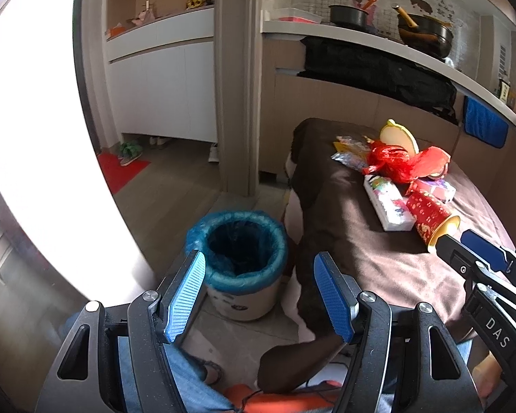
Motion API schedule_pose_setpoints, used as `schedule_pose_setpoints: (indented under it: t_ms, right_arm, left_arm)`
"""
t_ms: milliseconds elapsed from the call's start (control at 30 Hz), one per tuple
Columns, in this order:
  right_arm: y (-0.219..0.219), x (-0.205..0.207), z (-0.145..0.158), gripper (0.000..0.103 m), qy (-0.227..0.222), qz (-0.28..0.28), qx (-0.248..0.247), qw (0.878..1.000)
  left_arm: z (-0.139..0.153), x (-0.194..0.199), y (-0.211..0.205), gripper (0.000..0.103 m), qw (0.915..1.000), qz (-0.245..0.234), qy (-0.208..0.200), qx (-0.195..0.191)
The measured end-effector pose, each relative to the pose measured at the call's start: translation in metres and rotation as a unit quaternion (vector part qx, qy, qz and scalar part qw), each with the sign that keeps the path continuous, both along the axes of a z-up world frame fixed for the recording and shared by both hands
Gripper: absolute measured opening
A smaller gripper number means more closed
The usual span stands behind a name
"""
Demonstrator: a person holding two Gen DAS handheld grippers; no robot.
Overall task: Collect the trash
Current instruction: 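Grasp the tissue pack with the left gripper while the right gripper grasps the red paper cup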
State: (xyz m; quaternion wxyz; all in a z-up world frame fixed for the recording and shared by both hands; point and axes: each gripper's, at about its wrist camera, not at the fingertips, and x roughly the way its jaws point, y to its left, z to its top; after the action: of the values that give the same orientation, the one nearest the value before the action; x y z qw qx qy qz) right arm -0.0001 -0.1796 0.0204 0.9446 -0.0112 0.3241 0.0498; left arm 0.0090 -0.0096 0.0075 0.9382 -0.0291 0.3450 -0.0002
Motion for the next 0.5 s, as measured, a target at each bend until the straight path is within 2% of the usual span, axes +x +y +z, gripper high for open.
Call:
schedule_pose_setpoints:
  t_ms: [267, 400, 500]
  right_arm:
    - [-0.044, 0.029, 0.001, 0.037, -0.008, -0.028, -0.02, 0.999]
    - [-0.072, 0.061, -0.001, 0.037, 0.012, -0.032, -0.03, 0.999]
    - [-0.087, 0.085, -0.008, 0.037, 0.038, -0.017, -0.034, 0.999]
  left_arm:
    - [0.009, 0.047, -0.026, 0.067, 0.9992, -0.027, -0.028, 0.006]
    - [0.009, 0.073, -0.038, 0.067, 0.9989, -0.036, -0.028, 0.009]
    - [0.004, 0.093, -0.049, 0.067, 0.9984, -0.037, -0.021, 0.038]
